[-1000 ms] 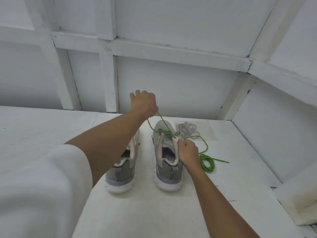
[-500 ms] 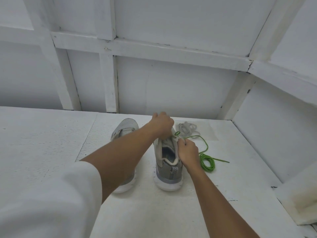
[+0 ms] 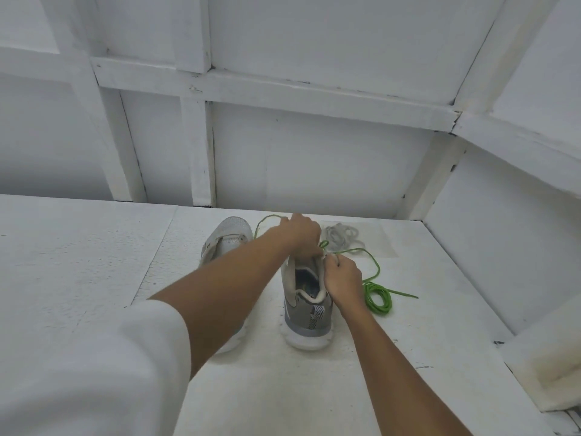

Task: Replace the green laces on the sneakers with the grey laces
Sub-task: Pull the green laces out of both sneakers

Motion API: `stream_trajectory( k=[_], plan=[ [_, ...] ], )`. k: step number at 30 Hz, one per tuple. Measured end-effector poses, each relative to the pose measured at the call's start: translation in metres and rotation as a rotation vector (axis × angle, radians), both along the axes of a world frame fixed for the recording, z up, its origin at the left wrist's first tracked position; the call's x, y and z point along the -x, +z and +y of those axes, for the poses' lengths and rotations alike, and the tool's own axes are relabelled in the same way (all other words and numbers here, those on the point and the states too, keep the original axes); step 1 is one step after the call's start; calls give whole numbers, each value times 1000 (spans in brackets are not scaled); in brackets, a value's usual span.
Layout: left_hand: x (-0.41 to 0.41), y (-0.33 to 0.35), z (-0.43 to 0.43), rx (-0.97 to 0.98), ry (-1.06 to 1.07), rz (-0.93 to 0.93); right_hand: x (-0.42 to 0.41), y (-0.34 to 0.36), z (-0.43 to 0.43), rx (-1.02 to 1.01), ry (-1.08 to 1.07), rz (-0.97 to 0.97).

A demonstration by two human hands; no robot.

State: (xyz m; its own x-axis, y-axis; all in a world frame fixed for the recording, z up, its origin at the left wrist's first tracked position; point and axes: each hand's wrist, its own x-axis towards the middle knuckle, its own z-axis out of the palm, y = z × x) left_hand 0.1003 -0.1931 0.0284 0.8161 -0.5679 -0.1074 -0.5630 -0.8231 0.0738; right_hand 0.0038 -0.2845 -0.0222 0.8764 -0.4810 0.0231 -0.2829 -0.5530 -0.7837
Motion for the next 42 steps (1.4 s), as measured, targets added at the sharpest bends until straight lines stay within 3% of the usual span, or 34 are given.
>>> stream_trajectory(
  k=[12, 19, 27, 32, 36, 42],
  plan=[
    [-28, 22, 30, -28, 57, -132, -1, -1, 0, -14, 4, -24],
    [-36, 45, 58, 102, 177, -211, -1, -2, 1, -16, -1, -25],
    [-44, 71, 83, 421, 385, -289, -1, -3, 0, -16, -5, -27],
    [-45, 77, 91, 430, 326, -262, -1, -4, 0, -15, -6, -20],
    [-36, 72, 88, 333, 292, -295, -2, -3, 0, -28, -7, -26],
    [-21, 60, 95, -11, 255, -332, 1, -2, -1, -34, 2, -30]
  ],
)
